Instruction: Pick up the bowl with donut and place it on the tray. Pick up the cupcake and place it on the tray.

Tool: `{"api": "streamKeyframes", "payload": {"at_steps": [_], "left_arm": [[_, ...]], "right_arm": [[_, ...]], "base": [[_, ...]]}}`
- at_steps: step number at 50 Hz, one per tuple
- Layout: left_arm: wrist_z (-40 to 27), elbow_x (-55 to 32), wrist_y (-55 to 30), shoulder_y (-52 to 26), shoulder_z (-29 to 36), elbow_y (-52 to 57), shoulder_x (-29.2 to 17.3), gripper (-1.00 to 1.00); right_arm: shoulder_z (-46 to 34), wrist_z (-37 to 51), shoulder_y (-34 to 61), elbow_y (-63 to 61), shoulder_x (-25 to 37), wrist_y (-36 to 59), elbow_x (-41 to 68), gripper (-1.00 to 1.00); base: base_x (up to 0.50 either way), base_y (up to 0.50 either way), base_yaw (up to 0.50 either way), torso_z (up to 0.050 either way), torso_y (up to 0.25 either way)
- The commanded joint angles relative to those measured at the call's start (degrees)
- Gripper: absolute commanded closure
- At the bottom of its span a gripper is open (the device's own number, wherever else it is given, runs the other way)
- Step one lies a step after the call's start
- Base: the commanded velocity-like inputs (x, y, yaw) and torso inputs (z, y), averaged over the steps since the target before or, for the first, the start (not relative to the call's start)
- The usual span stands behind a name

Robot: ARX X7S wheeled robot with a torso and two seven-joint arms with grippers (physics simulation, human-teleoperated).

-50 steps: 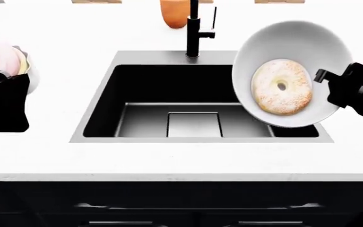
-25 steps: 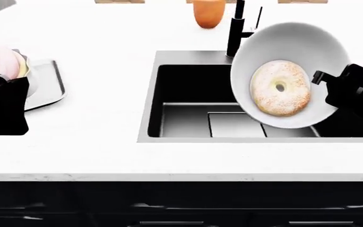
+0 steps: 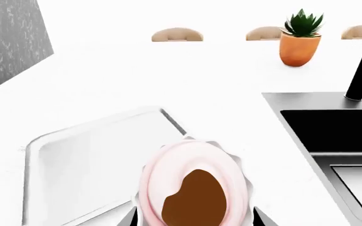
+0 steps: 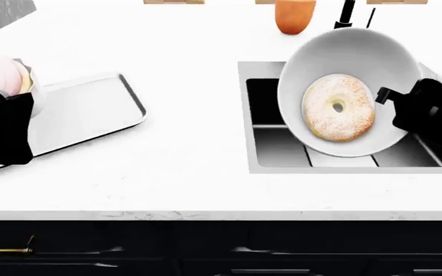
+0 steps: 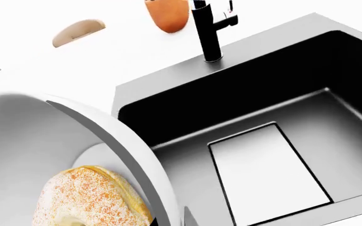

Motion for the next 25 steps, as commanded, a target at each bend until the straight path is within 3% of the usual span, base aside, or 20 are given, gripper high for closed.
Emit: {"api": "streamKeyframes", "payload": {"at_steps": [1,25], "left_arm": [[-0.33,0.12,0.98,-1.4,-0.6,0.18,-0.29,1.0],[0.46,0.59,1.22,-0.07,-1.38,0.49,-1.64,1.0]], "right_arm": [[0.49,-0.21,0.74,0.07,-0.26,0.27,-1.05,1.0],[0.13,-0.12,1.69,0.37,-1.83,1.43,-1.98,1.0]], "base": [[0.0,0.5,0.0,0.0,0.0],[0.0,0.5,0.0,0.0,0.001]]}}
